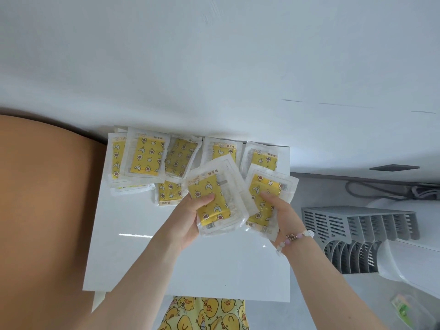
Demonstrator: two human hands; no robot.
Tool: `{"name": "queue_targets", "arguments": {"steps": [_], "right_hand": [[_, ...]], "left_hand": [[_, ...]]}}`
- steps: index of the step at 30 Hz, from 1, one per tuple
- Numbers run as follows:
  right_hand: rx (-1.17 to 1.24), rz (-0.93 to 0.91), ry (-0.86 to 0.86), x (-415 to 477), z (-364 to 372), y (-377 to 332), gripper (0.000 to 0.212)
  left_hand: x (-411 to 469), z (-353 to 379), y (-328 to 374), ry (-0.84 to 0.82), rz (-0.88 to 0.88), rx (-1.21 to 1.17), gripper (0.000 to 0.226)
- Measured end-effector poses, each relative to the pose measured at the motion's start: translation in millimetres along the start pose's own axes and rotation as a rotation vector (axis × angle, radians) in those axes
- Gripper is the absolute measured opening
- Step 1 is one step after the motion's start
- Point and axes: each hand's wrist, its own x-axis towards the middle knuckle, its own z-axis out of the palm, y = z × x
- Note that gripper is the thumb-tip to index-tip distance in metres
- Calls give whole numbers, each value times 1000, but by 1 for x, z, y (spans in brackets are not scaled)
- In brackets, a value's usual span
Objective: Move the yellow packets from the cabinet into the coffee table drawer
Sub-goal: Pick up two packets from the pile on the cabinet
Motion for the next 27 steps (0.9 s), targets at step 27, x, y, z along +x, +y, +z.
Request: {"name": "queue_targets", "arguments": {"steps": [27], "right_hand": [[-40, -267, 241, -238, 11, -100, 26]], "left_hand": [[-188, 172, 94, -338, 173, 782, 30]]}}
